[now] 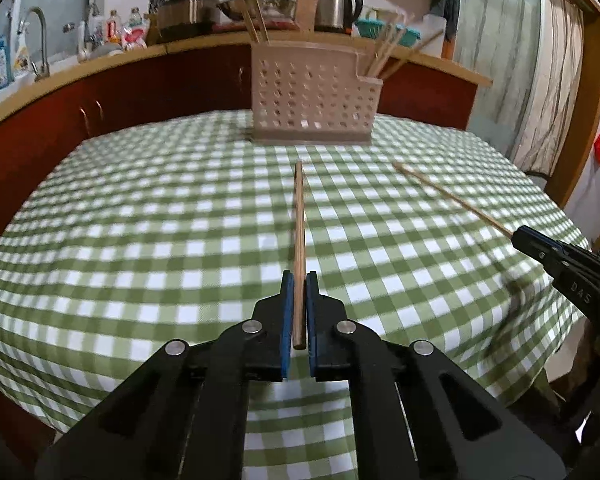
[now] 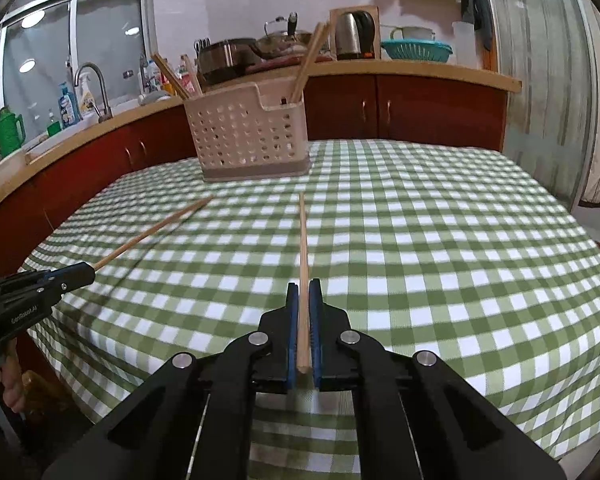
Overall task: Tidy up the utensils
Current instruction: 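Grasp a wooden chopstick with the right gripper while the left gripper grasps the other, then lift both held chopsticks upright and carry them over the beige caddy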
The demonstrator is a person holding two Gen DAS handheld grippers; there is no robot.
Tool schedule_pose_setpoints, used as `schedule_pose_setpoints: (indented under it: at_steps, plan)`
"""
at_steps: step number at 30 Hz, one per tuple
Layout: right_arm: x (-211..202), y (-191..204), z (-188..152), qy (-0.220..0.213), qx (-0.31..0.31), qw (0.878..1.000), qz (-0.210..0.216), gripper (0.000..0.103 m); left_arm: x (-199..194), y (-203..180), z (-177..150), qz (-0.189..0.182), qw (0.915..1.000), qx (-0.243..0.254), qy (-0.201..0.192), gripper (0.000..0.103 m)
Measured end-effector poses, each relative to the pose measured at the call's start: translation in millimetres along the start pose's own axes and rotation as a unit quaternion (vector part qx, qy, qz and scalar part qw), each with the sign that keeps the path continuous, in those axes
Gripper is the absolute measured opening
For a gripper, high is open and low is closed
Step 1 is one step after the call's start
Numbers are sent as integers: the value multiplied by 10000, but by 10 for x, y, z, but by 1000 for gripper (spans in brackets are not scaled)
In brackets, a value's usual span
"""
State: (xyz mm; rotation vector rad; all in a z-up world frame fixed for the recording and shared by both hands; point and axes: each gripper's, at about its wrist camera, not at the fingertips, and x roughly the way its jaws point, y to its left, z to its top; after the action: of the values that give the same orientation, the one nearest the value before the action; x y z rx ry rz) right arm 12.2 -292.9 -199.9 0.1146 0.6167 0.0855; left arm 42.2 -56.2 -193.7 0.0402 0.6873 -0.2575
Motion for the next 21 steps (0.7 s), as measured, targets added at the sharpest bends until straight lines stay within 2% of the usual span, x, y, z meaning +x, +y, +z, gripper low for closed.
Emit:
schedule_pose_setpoints:
  at_steps: [8,21]
  plan:
    - [-191,52,203,-426,-104,9990,29,6,-217,29,167,178,9985,110,-510,7]
    - [-440,80,468,-952,-124,9953,111,6,-518,59,420,253,9936,132,-1096,7]
